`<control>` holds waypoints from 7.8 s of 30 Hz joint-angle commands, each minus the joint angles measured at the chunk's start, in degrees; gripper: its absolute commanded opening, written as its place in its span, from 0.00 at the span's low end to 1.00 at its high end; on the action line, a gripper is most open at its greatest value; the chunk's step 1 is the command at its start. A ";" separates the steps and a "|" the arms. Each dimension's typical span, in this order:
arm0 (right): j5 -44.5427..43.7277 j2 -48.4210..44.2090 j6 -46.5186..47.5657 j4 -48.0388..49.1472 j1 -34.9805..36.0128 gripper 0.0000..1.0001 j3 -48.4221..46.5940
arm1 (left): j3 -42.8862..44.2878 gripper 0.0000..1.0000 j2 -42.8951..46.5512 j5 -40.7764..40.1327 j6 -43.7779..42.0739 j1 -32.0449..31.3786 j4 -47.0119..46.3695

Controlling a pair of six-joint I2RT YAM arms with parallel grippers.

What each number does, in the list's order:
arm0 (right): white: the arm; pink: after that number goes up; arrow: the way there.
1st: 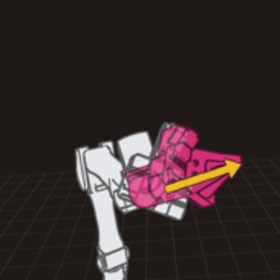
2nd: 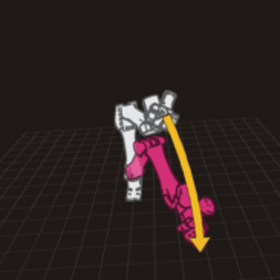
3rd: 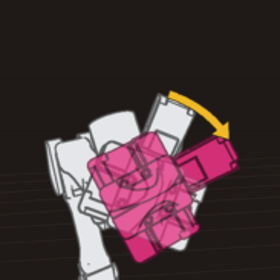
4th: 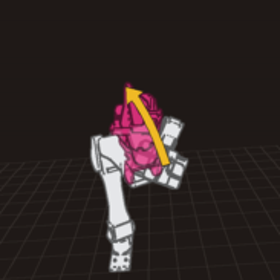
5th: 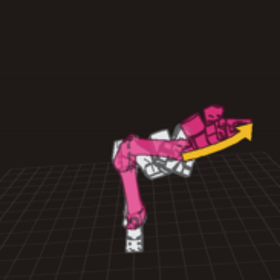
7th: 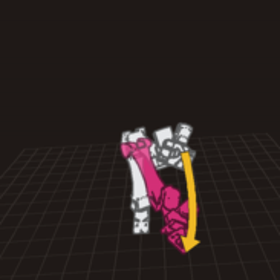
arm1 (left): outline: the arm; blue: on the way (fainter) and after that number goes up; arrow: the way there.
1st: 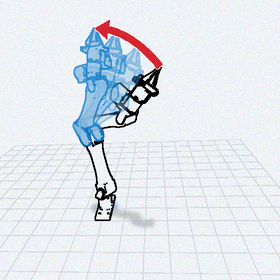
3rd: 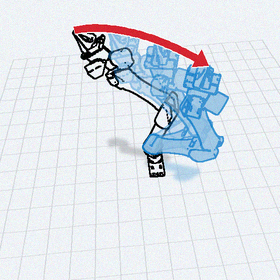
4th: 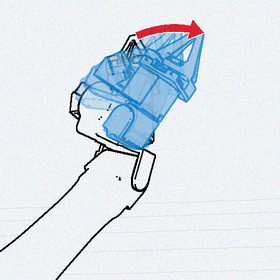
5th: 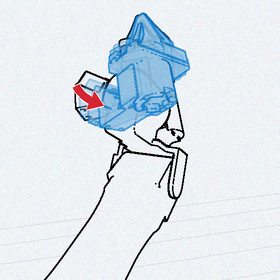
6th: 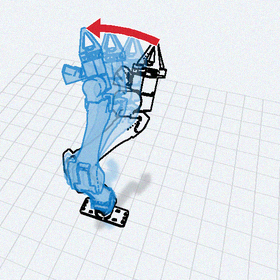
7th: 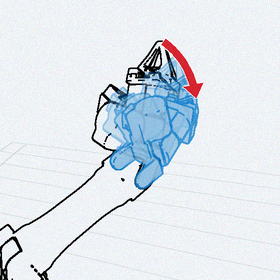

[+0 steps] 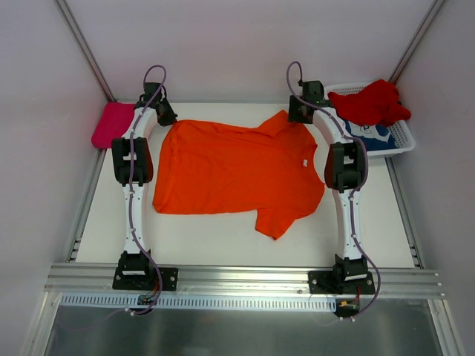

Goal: Fold and stack the t-shirts
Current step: Fold the tshirt

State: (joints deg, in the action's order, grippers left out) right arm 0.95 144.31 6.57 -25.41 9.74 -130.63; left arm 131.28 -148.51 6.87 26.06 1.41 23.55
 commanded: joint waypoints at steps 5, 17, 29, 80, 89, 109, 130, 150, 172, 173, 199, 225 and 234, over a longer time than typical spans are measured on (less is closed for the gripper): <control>-0.25 -0.43 2.31 6.24 -1.04 0.53 -1.03 | -1.47 0.00 2.26 -1.07 -0.84 -1.15 3.08; 1.86 0.80 -0.14 9.32 -1.91 0.52 -2.35 | -1.56 0.00 2.26 -1.16 -0.75 -1.15 3.17; 6.16 1.50 -14.11 12.66 -2.27 0.52 0.37 | -1.82 0.00 2.43 -1.42 -0.84 -1.06 3.08; 9.24 2.38 -16.32 11.35 -4.38 0.39 0.20 | -2.44 0.00 2.78 -0.99 -1.37 -1.15 3.08; 10.56 2.73 -17.55 12.31 -4.46 0.10 0.29 | -2.52 0.00 2.78 -0.90 -1.37 -1.06 3.08; 9.77 -1.48 -15.80 13.89 -4.38 0.00 4.59 | -2.87 0.00 4.45 -2.39 -2.51 -3.17 2.91; 7.66 -14.40 -11.58 14.51 -2.71 0.00 13.47 | -13.51 0.00 19.30 -6.52 -5.23 -3.78 2.20; 5.12 -27.85 -9.20 18.64 -2.09 0.00 29.02 | -27.83 0.00 31.78 -12.50 -6.64 -2.99 0.62; 1.69 -45.60 -7.89 23.74 -2.09 0.00 47.99 | -43.56 0.00 44.53 -13.64 -4.62 -0.09 -3.25; 1.51 -47.35 -7.97 24.09 -2.09 0.00 49.14 | -44.70 0.00 45.40 -13.64 -4.53 -0.09 -3.25; -0.60 -66.35 -11.66 23.92 1.51 0.00 68.57 | -56.31 0.00 51.74 -12.06 -3.57 -0.44 -3.86; -5.34 -72.06 -23.70 22.16 2.57 0.00 80.97 | -62.99 0.00 49.72 -11.27 -1.54 -0.79 -3.95; -5.08 -71.80 -25.64 21.37 3.18 0.00 82.29 | -64.57 0.00 49.37 -11.18 -1.10 -0.97 -3.86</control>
State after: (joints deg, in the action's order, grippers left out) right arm -2.83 74.08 -17.21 -4.16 12.38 -49.06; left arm 67.42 -99.33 -4.54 23.66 0.73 19.94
